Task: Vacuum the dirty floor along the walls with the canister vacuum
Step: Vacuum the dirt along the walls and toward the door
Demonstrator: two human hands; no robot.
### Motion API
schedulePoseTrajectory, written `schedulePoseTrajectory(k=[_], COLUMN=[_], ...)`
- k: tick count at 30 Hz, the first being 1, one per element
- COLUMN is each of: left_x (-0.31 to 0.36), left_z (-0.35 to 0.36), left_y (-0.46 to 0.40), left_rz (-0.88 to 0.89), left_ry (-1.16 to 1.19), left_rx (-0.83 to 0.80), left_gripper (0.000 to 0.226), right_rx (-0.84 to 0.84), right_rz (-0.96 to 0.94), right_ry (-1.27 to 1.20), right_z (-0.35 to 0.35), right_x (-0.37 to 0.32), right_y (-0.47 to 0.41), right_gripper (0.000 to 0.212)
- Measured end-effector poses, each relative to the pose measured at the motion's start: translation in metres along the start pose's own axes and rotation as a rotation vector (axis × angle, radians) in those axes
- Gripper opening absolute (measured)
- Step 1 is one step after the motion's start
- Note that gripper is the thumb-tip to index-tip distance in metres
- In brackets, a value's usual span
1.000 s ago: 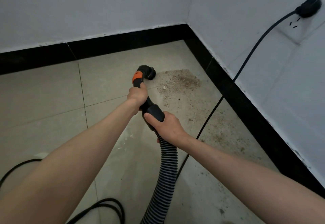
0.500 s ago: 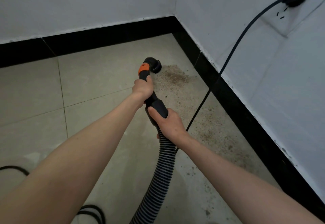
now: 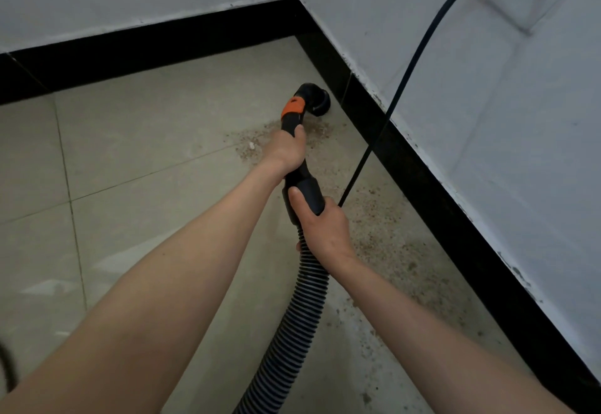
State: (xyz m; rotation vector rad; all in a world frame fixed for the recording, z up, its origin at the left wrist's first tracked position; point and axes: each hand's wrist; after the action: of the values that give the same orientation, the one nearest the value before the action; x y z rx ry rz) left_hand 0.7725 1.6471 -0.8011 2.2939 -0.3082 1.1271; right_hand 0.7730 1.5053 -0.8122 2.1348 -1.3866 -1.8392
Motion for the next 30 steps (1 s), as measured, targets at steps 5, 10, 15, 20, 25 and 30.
schedulePoseTrajectory(k=[5,10,15,20,25,30], left_x=[0.004,0.008,0.020,-0.001,-0.033,-0.062], left_z=[0.006,-0.003,-0.022,-0.038,-0.068,-0.104], left_y=[-0.005,-0.017,-0.036,-0.034,-0.017,0.012], left_rz=[0.009,0.018,-0.039,-0.087,-0.156,-0.264], left_ry=[0.019,0.022,0.106,0.212,0.356,0.498], left_rx=[-0.030,-0.026,0.053,0.136,0.183,0.235], left_gripper=[0.046,0.048,0.060,0.053,0.048,0.052], right_rx=[0.027,0.003,-0.067,-0.170,-0.285,-0.425], right_rz=[-0.013,-0.025,-0.017,-0.096,-0.145,-0.121], right_ry=[0.003,0.011,0.024,0.150,0.277,0.285], right_z=[-0.004,0.001,0.001,0.001,0.016,0.037], right_x=[0.003,-0.011,-0.039,-0.044,-0.046,-0.053], right_y=[-0.006,-0.017,-0.041,-0.045,-0.030,0.000], right_gripper=[0.035,0.034,0.039,0.035,0.042,0.045])
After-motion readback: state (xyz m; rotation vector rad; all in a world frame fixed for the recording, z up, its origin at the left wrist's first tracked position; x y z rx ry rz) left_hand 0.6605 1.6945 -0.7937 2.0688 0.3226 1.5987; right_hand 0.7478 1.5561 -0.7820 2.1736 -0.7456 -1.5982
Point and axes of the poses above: each hand's wrist, its own y-axis away from the middle knuckle, its own z-axis out of the palm, x = y × z, and after that the axes turned 6 degrees about z, right-handed
